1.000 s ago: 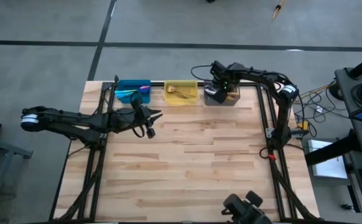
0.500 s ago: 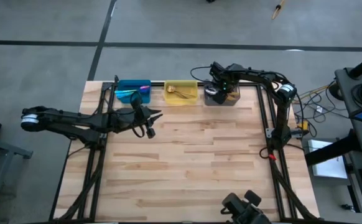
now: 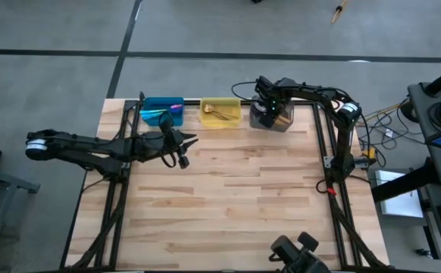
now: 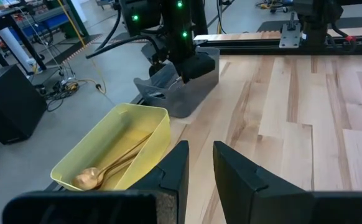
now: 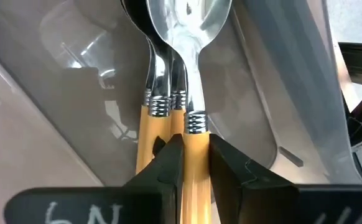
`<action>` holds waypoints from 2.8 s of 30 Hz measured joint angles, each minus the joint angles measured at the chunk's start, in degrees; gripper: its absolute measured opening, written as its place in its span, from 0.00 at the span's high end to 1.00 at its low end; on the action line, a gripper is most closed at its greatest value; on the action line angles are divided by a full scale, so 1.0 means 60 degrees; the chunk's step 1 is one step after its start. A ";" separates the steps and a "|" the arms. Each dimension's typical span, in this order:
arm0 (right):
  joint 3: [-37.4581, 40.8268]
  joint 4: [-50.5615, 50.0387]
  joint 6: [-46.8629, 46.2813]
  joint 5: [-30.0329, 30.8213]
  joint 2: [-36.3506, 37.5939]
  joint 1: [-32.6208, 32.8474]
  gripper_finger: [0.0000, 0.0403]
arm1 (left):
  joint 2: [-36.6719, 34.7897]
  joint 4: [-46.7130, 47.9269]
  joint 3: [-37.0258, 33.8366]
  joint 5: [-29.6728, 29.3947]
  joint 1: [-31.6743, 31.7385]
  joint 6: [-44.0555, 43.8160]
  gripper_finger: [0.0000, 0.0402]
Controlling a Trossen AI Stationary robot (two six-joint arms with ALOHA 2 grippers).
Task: Sort silverware by color (type)
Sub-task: Adjust the yellow spoon in the black bin, then return to Home Position
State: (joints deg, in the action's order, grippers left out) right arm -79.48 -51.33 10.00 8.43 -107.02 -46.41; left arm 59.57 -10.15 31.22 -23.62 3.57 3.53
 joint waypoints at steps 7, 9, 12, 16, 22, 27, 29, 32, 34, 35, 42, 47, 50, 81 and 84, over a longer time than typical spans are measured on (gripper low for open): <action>0.0000 -0.0026 0.0007 0.0021 0.0149 0.0007 0.88 | 0.0000 0.0004 0.0000 0.0004 0.0004 0.0000 0.86; 0.0000 -0.0040 -0.0067 0.0006 0.0198 0.0007 0.88 | 0.0000 0.0004 0.0000 0.0004 0.0000 0.0000 0.86; 0.0000 -0.0079 -0.0279 -0.0045 0.0311 0.0013 0.89 | 0.0000 0.0004 0.0000 0.0004 0.0001 0.0000 0.86; 0.0000 -0.0109 -0.0717 -0.0385 0.0390 0.0011 0.89 | 0.0000 0.0004 0.0000 0.0000 0.0002 0.0000 0.86; 0.0000 0.0036 -0.1095 -0.0997 0.0390 -0.0004 0.85 | 0.0000 0.0004 0.0000 0.0000 0.0000 0.0000 0.86; 0.0000 0.0259 -0.1179 -0.0822 0.0390 -0.0004 0.83 | 0.0000 0.0004 0.0000 0.0000 0.0000 0.0000 0.86; 0.0000 0.0259 -0.1133 -0.0650 0.0390 0.0000 0.82 | 0.0000 0.0004 0.0000 0.0002 0.0001 0.0000 0.86; 0.0000 0.0269 -0.1122 -0.0649 0.0390 0.0000 0.82 | 0.0000 0.0004 0.0000 0.0003 0.0000 0.0000 0.86; 0.0000 0.0283 -0.1124 -0.0653 0.0390 0.0000 0.82 | 0.0000 0.0004 0.0000 0.0004 0.0000 0.0000 0.86; 0.0000 0.0288 -0.1141 -0.0656 0.0390 0.0000 0.82 | 0.0000 0.0004 0.0000 0.0000 0.0003 0.0000 0.86; 0.0000 0.0288 -0.1169 -0.0660 0.0390 0.0000 0.82 | 0.0000 0.0004 0.0000 0.0004 0.0003 -0.0111 0.86; 0.0000 0.0291 -0.1012 -0.0655 0.0390 0.0000 0.83 | 0.0000 0.0031 0.0000 0.0004 0.0000 -0.0202 0.86; 0.0001 0.0272 -0.0963 -0.0707 0.0390 0.0003 0.85 | 0.0000 0.0033 0.0000 0.0004 0.0000 -0.0266 0.86; -0.0060 0.0803 -0.1665 -0.0656 0.1363 0.0480 0.77 | -0.0302 0.0560 0.0000 0.0108 -0.0015 -0.0729 0.86; -0.0002 0.1212 -0.1551 -0.0656 0.1717 0.0875 0.77 | -0.0565 0.0945 0.0004 0.0111 -0.0015 -0.0709 0.86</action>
State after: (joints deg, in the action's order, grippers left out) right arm -79.50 -44.06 0.69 4.49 -96.72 -41.16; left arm 56.18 -4.48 31.24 -22.95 3.49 -0.72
